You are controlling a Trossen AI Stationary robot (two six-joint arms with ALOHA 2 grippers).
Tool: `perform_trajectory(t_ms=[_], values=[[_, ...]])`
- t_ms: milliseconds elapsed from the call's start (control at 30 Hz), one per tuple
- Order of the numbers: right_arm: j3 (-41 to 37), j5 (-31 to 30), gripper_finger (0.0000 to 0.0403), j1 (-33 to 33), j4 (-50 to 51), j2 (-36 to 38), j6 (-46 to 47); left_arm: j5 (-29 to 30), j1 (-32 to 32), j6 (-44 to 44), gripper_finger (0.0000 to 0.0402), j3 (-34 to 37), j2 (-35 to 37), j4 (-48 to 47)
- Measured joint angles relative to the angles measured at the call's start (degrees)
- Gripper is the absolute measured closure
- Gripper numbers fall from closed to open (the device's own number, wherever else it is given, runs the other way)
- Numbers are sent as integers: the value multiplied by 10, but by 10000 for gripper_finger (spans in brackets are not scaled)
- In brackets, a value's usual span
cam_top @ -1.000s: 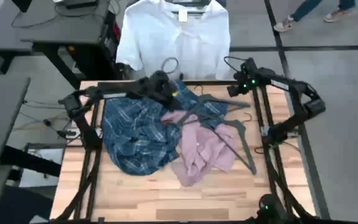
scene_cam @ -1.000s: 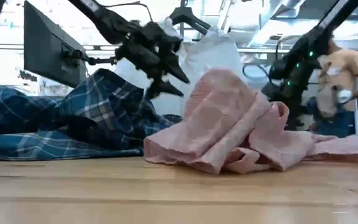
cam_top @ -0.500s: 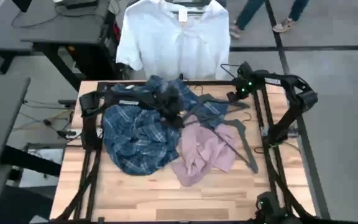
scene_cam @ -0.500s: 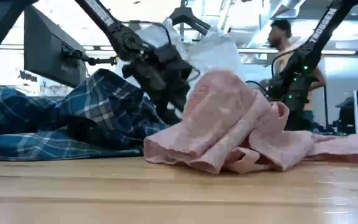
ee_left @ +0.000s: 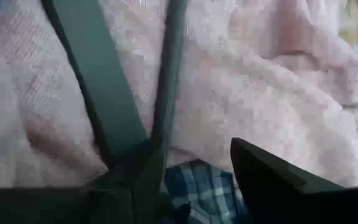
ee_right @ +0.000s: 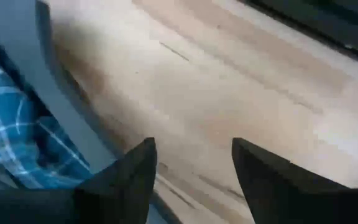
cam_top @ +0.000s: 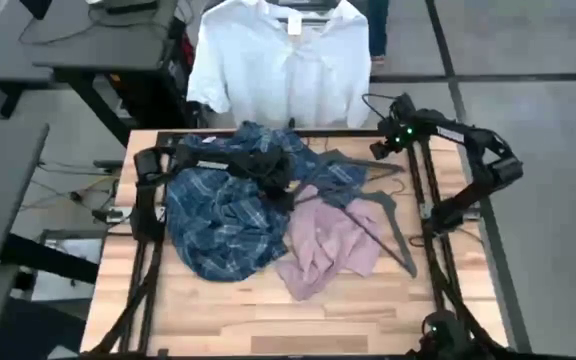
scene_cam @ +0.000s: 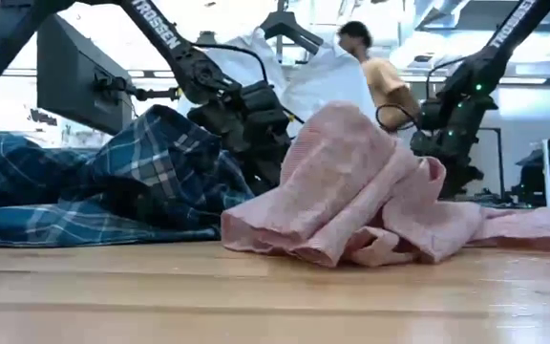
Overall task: Hang clothes
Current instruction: Hang the blue long sleeve on the hanger rack
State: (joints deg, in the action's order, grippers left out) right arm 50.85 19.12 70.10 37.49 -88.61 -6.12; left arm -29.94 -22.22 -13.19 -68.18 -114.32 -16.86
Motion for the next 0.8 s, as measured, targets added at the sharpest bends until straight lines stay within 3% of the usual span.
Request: perform_trajectory(t_ms=[233,433,633,800], values=[[0,152,206,21,30,-23,-8,0,-6,2,228,2,-1,5],[0,131,206,20,64,-45,-29,0,-8,8,228,2,-1,3],[0,185,208,-6,113,-64,-71,1,-8,14,228,2,-1,1],[0,193,228,-47,117,-65,-75,2,-8,14,228,3,-1,1]])
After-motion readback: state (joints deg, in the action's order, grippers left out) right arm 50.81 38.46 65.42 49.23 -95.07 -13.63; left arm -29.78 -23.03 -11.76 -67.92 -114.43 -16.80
